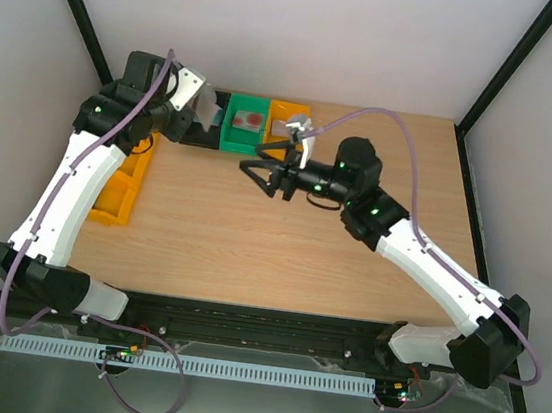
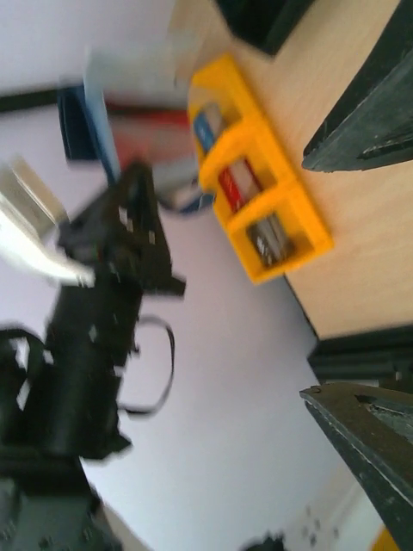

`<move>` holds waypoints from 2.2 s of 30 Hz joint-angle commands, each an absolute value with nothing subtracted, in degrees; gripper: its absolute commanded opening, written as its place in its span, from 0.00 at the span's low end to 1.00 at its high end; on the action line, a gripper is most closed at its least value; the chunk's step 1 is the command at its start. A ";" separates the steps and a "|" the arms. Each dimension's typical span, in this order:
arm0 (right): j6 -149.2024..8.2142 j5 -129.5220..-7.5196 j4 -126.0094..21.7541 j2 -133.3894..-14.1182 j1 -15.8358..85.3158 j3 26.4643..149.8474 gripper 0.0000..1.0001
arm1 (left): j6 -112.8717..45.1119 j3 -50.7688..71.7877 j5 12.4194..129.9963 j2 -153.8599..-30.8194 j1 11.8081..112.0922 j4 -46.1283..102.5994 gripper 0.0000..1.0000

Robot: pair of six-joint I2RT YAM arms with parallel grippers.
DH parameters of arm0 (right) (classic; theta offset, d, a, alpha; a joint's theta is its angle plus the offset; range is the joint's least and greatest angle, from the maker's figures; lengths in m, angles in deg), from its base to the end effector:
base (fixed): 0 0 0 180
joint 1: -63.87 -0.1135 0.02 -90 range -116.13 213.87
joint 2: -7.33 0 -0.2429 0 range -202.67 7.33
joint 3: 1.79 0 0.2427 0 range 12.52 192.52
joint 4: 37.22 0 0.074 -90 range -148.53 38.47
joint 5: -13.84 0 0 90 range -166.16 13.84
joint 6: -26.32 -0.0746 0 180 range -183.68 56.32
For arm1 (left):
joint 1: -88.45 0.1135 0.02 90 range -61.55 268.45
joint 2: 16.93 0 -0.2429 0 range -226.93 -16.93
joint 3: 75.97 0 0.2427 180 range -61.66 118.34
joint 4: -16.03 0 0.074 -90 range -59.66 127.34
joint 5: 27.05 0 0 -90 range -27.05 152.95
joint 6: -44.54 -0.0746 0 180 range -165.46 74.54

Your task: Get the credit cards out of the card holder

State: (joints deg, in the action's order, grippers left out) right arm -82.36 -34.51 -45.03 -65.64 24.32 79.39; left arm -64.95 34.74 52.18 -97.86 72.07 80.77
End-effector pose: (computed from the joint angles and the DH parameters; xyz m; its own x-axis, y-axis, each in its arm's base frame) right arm 0.2143 0.2412 0.3813 -0.3114 0.0532 -0.9488 -0.9379 0.1435 0.3159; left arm 0.3043 -0.0749 0.3895 -0.4748 0.4812 -0.7369 0.3061 0.8753 0.3744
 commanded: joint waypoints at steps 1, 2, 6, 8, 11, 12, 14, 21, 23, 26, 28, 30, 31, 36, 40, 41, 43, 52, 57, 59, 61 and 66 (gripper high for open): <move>-90.02 -36.39 -30.34 -67.22 19.67 77.57 0.63 | -61.62 37.95 69.70 -99.07 71.67 86.77 0.02; -91.19 -37.92 -28.65 -67.84 19.33 77.33 0.60 | -61.47 38.22 71.43 -99.17 71.72 87.24 0.02; -90.38 -44.25 -30.97 -72.60 16.06 81.03 0.53 | -60.93 39.07 74.02 -99.80 71.49 88.13 0.02; -90.74 -45.03 -32.25 -75.22 15.17 83.28 0.49 | -60.86 39.56 76.20 -99.77 71.40 88.49 0.02; -91.54 -45.32 -33.18 -77.67 15.09 84.69 0.41 | -61.48 40.56 80.01 -99.44 71.45 89.26 0.02; -91.46 -45.91 -34.04 -78.05 15.09 85.14 0.37 | -61.54 40.65 80.92 -99.32 71.48 89.43 0.02; -91.19 -47.29 -35.75 -78.55 15.10 86.20 0.33 | -61.40 40.38 80.41 -99.34 71.45 89.38 0.02; -87.73 -49.07 -44.94 -80.90 16.68 90.86 0.26 | -63.76 41.03 89.64 -98.44 71.70 90.74 0.02; -86.43 -45.21 -42.91 -78.68 19.64 89.12 0.23 | -65.83 41.61 95.05 -97.57 72.05 91.96 0.02; -80.57 -35.97 -45.50 -77.28 22.21 88.90 0.23 | -68.69 42.46 101.80 -96.63 72.69 93.78 0.02; -74.57 -32.74 -52.20 -76.80 22.85 91.25 0.23 | -70.71 43.72 105.22 -96.73 73.44 95.79 0.02; -71.24 -30.93 -54.96 -75.31 23.47 91.22 0.22 | -72.87 44.23 108.30 -96.60 73.96 97.36 0.02; -70.08 -29.89 -55.84 -74.58 23.75 91.15 0.21 | -74.46 44.39 109.74 -96.45 74.08 98.40 0.02; -64.71 -27.45 -60.41 -72.21 24.14 91.63 0.21 | -78.35 44.70 113.40 -95.48 74.21 101.05 0.02; -63.28 -23.32 -62.55 -73.01 24.15 92.55 0.16 | -79.50 44.77 114.39 -95.46 74.22 101.64 0.02; -63.45 -22.60 -62.48 -73.27 24.20 92.74 0.13 | -79.94 44.77 115.06 -95.50 74.21 101.86 0.02; -63.95 -20.88 -61.91 -73.80 24.06 92.85 0.09 | -80.68 44.74 116.84 -95.70 74.18 102.13 0.02; -64.61 -13.97 -59.72 -72.83 24.12 92.31 0.02 | -78.09 42.92 119.35 -95.95 74.30 98.90 0.02; -70.72 -14.52 -51.09 -69.93 26.38 88.54 0.02 | -80.06 40.30 123.35 -94.97 74.27 99.15 0.19; -71.96 -14.71 -50.41 -69.82 27.06 88.53 0.02 | -80.21 39.93 123.92 -94.84 74.21 99.07 0.19; -71.98 -15.18 -50.77 -69.76 27.28 88.55 0.02 | -80.40 39.65 124.22 -94.69 74.27 99.14 0.20; -71.40 -15.99 -51.39 -69.03 27.87 88.05 0.02 | -80.92 39.37 124.55 -94.48 74.76 99.40 0.15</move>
State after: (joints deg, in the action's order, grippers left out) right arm -70.66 -15.41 -54.52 -71.08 27.11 88.53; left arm -79.57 39.92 120.81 -96.26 74.38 99.09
